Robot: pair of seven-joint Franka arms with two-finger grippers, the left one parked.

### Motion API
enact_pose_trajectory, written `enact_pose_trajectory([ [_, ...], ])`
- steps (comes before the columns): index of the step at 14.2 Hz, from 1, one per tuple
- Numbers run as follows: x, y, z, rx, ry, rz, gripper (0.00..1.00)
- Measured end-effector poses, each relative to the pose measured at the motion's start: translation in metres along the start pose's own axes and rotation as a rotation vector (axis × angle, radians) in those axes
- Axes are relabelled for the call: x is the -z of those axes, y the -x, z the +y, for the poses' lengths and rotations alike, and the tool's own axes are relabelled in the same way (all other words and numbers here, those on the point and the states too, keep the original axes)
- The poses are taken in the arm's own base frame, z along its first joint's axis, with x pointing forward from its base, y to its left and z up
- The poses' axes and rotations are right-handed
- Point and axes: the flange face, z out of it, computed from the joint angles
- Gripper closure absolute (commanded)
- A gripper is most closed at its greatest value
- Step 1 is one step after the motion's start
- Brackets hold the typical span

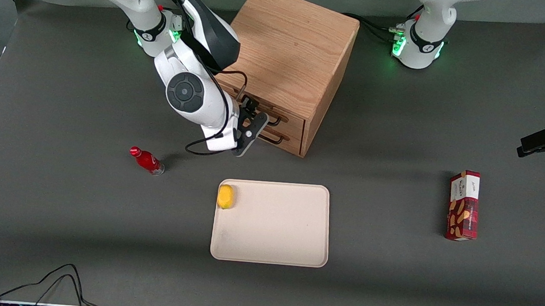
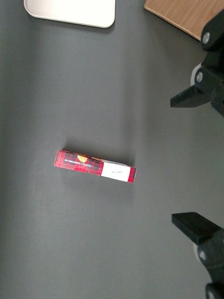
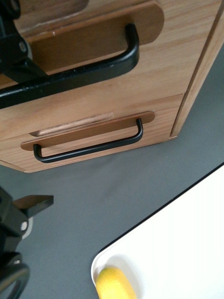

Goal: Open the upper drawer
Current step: 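Pull the upper drawer outward by its handle with the right gripper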

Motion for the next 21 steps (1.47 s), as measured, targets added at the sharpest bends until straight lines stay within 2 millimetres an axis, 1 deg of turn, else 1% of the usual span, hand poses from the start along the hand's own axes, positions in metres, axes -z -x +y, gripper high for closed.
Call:
enact_pose_trajectory([
  [10,-0.004,-0.004,0.003,0.01,0.023,0.006,0.0],
  [15,-0.005,-0.008,0.025,-0.003,0.051,0.017,0.0],
  [21,0.004,-0.014,0.037,0.006,0.054,0.042,0.0],
])
